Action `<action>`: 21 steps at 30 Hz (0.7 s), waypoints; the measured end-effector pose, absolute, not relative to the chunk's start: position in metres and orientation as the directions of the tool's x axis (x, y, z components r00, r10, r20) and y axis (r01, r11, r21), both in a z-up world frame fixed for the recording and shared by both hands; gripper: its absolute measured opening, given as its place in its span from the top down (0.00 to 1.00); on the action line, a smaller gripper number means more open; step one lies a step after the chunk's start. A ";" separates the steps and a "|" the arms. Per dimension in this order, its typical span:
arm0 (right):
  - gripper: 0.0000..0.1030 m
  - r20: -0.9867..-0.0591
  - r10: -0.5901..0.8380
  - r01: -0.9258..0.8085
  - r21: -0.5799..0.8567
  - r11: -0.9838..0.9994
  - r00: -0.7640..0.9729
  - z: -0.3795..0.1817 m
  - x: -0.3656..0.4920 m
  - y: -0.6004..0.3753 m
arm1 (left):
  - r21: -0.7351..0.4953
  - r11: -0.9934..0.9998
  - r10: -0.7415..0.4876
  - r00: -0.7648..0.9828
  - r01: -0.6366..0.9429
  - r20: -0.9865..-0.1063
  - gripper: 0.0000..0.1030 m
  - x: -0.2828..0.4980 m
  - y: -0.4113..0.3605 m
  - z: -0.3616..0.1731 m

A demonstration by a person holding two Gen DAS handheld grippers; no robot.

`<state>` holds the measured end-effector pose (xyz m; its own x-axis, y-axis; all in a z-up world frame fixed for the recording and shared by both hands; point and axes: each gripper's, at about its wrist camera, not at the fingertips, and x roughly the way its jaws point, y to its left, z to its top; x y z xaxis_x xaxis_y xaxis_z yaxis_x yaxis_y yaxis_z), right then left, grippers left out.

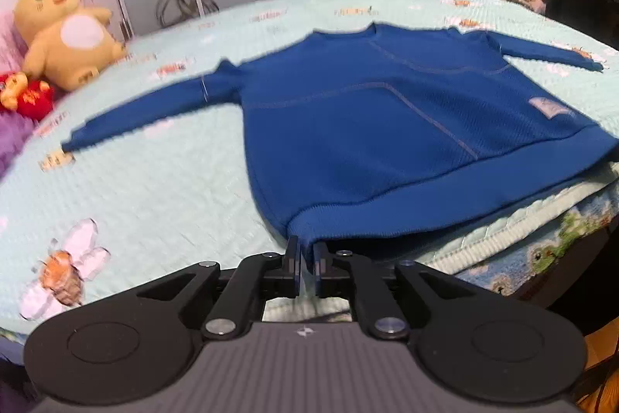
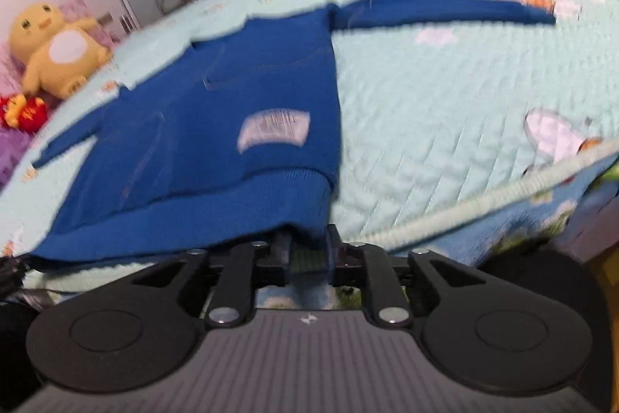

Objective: Fold clothes
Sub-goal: 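Grasp the blue sweatshirt sleeve cuff with the right gripper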

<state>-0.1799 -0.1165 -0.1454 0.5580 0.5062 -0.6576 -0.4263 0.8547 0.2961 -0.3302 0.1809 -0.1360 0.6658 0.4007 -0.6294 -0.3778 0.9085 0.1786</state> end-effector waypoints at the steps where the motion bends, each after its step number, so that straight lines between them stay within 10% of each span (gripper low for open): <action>1: 0.68 -0.643 0.505 -0.434 0.282 0.855 0.576 -0.140 -0.183 -0.121 | 0.183 0.907 0.405 0.672 -0.379 -0.620 0.87 -0.335 0.180 -0.131; 13: 0.53 -0.505 0.561 -0.501 0.265 0.824 0.656 -0.103 -0.185 -0.109 | 0.179 0.897 0.435 0.732 -0.405 -0.524 0.81 -0.338 0.180 -0.092; 21: 0.52 -0.702 0.448 -0.354 0.288 0.890 0.553 -0.156 -0.164 -0.110 | 0.213 0.927 0.372 0.684 -0.309 -0.628 0.65 -0.309 0.172 -0.138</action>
